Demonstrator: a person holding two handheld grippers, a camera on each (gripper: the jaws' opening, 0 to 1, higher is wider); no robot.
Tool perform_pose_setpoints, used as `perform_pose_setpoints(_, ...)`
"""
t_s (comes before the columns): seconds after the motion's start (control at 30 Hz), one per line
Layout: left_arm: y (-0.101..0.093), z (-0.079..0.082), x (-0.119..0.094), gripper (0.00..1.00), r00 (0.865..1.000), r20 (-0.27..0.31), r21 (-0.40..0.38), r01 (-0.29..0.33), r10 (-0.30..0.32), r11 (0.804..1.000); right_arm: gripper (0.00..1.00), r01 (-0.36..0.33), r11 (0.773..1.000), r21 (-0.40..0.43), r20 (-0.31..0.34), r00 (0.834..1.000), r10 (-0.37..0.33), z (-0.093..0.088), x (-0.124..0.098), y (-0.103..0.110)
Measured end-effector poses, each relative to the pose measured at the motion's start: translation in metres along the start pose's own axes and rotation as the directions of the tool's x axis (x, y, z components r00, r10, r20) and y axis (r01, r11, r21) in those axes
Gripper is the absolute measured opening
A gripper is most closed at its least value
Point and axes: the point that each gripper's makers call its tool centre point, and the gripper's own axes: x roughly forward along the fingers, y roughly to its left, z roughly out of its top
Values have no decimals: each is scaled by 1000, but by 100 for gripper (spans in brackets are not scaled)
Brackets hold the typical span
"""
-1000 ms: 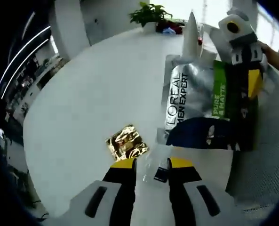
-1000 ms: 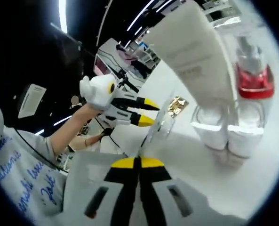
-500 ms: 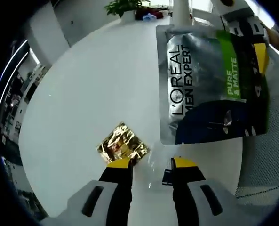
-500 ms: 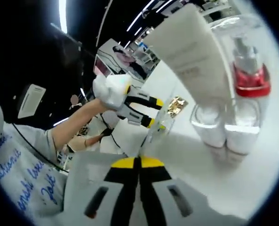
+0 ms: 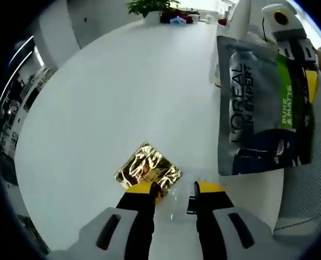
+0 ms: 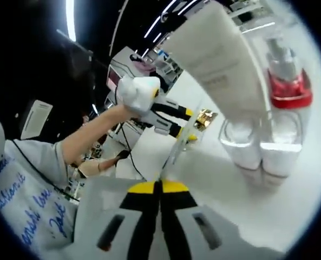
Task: Arrange the skincare products in the storage area until every visible bottle or jar stands upright without overlapping.
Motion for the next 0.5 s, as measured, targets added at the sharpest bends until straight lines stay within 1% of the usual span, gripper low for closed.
perform_pose_setpoints(0.03, 4, 1, 1, 26, 1000, -1, -4, -5, 5, 1000, 2, 0, 1000, 1, 2, 1000, 0, 0, 0, 0)
perform_pose_setpoints(0.13, 17, 1, 1, 31, 1000, -5, -9, -18, 18, 1000, 2, -1, 1000, 5, 5, 1000, 1, 1, 1, 0)
perform_pose_setpoints(0.27, 33, 1, 1, 30, 999, -10, -21, -37, 37, 999, 2, -1, 1000, 12, 9, 1000, 1, 1, 1, 0)
perform_pose_setpoints(0.5, 61, -6, -2, 30, 997, -50, -45, -58, 56, 997, 2, 1, 1000, 17, 16, 1000, -1, 3, 2, -1)
